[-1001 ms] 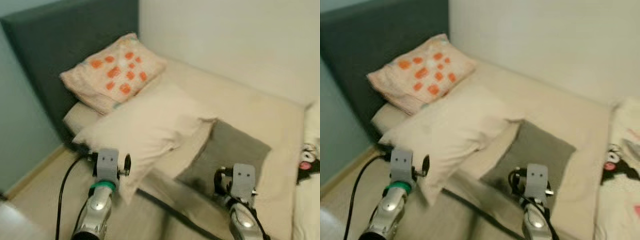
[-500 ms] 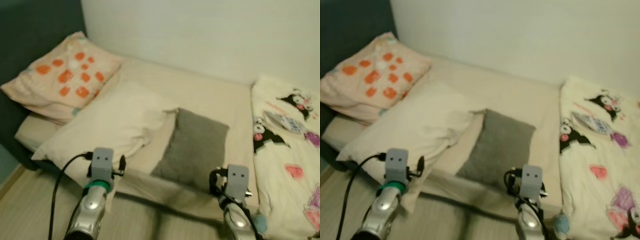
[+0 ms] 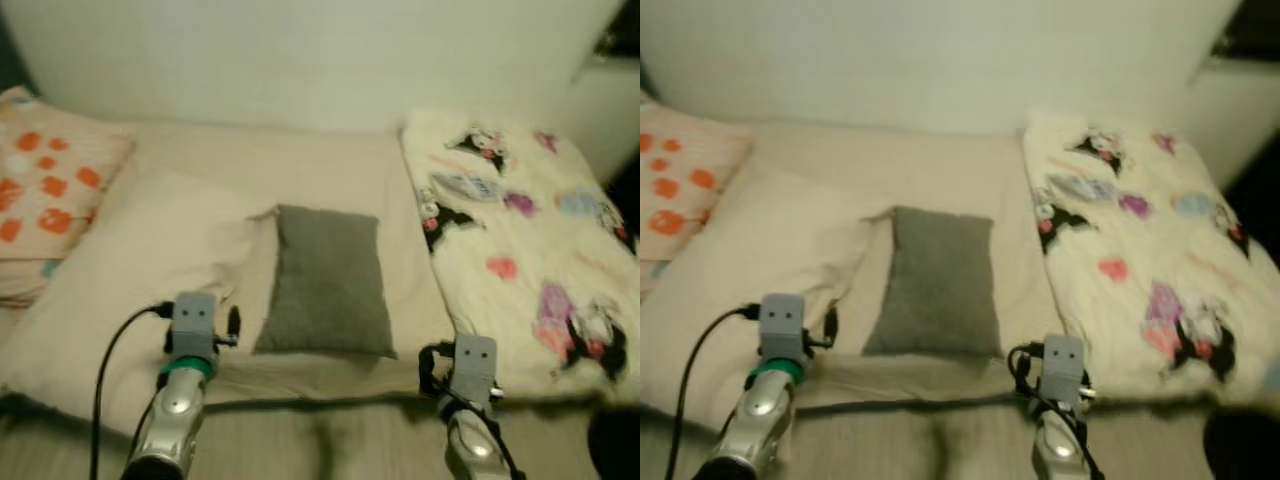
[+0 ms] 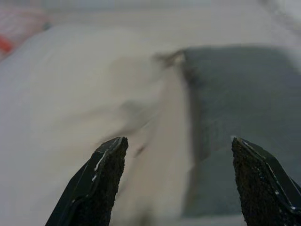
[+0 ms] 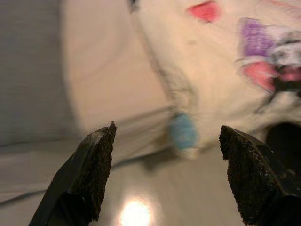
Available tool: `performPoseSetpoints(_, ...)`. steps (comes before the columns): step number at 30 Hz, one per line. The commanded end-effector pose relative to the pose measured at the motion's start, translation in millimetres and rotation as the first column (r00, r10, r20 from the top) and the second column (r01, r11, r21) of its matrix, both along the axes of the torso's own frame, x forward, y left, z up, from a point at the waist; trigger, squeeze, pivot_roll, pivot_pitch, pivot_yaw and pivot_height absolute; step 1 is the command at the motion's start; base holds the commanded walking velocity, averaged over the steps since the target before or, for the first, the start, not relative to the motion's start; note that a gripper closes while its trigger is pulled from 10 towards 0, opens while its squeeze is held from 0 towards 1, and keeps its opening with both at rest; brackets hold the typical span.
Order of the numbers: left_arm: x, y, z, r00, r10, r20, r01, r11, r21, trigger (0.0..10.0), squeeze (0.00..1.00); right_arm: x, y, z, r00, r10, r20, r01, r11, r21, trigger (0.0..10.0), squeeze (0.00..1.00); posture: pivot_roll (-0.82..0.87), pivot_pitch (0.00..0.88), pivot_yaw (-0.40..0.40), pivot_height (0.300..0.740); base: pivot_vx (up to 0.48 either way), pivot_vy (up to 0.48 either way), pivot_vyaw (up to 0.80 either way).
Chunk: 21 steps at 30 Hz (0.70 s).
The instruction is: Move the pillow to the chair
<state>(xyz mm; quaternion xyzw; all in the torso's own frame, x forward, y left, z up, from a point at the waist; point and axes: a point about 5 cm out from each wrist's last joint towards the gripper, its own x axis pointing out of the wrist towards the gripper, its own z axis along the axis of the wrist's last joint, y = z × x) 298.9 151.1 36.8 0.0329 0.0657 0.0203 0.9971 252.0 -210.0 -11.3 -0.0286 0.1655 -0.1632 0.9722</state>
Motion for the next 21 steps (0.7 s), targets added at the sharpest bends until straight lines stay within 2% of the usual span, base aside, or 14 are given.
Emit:
performPoseSetpoints(1,-7.7,4.5,-10.6,0.999,0.016,-0.047,-0.016,1.0,0.004,10.0,0.0,-0.8,1.8,-1.5,1.0,-0.014,-0.004,0.014,1.0,0.013,10.0,0.0,0.02,0.0,0.036,0.74,0.0,0.0,-0.8)
performPoseSetpoints(7,-10.5,1.9,-12.9,0.999,0.009,-0.051,-0.01,1.0,-0.002,10.0,0.0,-2.8,5.7,-4.2,1.0,0.004,-0.011,-0.004,1.0,0.012,10.0,0.0,0.03,0.0,0.035,0.74,0.0,0.0,-0.8)
performPoseSetpoints(18,-13.1,0.0,-14.8,0.998,0.008,-0.056,-0.008,1.0,-0.001,10.0,0.0,-7.3,2.6,-5.8,1.0,0.014,-0.016,-0.014,1.0,-0.018,10.0,0.0,0.03,0.0,0.034,0.74,0.0,0.0,-0.8)
performPoseSetpoints(21,-13.9,-0.9,-14.9,0.999,0.002,-0.05,-0.002,1.0,-0.004,10.0,0.0,-9.3,4.8,-8.5,0.999,0.041,-0.032,-0.042,0.999,-0.017,10.0,0.0,0.03,0.0,0.027,0.74,0.0,0.0,0.0)
